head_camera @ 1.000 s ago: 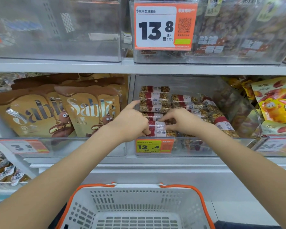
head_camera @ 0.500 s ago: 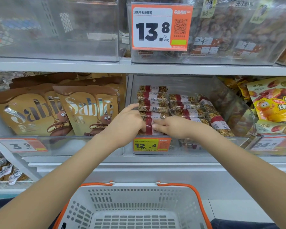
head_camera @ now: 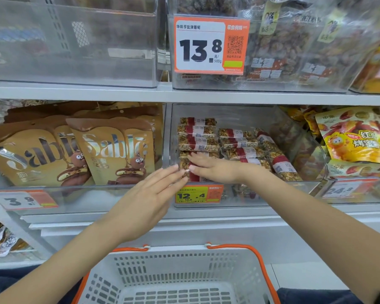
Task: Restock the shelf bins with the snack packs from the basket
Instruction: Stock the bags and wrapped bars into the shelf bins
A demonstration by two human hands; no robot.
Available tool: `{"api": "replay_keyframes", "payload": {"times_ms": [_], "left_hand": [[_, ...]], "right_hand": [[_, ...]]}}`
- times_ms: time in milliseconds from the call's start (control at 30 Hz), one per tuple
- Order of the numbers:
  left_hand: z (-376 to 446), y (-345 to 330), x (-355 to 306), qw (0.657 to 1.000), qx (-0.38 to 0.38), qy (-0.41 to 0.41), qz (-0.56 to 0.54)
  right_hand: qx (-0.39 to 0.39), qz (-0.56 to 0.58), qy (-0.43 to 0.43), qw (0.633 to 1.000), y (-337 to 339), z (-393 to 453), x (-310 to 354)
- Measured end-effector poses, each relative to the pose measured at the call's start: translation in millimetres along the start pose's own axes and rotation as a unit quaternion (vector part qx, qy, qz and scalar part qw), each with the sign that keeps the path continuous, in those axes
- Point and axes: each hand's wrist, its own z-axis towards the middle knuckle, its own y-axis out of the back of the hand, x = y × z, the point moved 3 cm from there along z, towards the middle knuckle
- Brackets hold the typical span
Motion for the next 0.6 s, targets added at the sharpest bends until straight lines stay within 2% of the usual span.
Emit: {"api": "replay_keyframes", "payload": {"times_ms": [100,167,200,267,300,333,400,433,533,600], "left_hand": [[-18,-3,5,1.000,-0.004,0.016,-0.021],[-21,-5,6,1.000,-0.006,0.012,-0.009],[-20,-4,6,1.000,-0.006,0.014,-0.014],[-18,-4,7,0.999,-0.013,0.030,-0.036],[-18,-4,6,0.999,-0.016,0.032,-0.036],[-17,-5,6,0.999,-0.016,0.028,-0.028],[-18,-8,7,1.000,-0.012,0.015,-0.007],[-19,-9,7,1.000,-0.011,0.011,0.001],[-21,-10,6,1.000,-0.010,0.005,0.016],[-22,-11,6,1.000,-0.001,0.006,0.020]], "right_hand": [[0.051,-0.027,-0.005,0.998,-4,7,1],[0.021,0.023,-0.002,1.000,4,4,0],[-0.026,0.071,0.003,0.997,12,-1,-1],[-0.177,0.140,-0.024,0.974,33,-12,-20],[-0.239,0.130,-0.076,0.959,41,-18,-40],[-0.261,0.083,-0.146,0.951,45,-24,-63],[-0.173,-0.049,-0.259,0.949,36,-25,-99],[-0.123,-0.086,-0.277,0.949,26,-22,-113],[-0.079,-0.106,-0.261,0.956,20,-11,-123],[-0.093,-0.107,-0.245,0.959,33,-9,-122]]}}
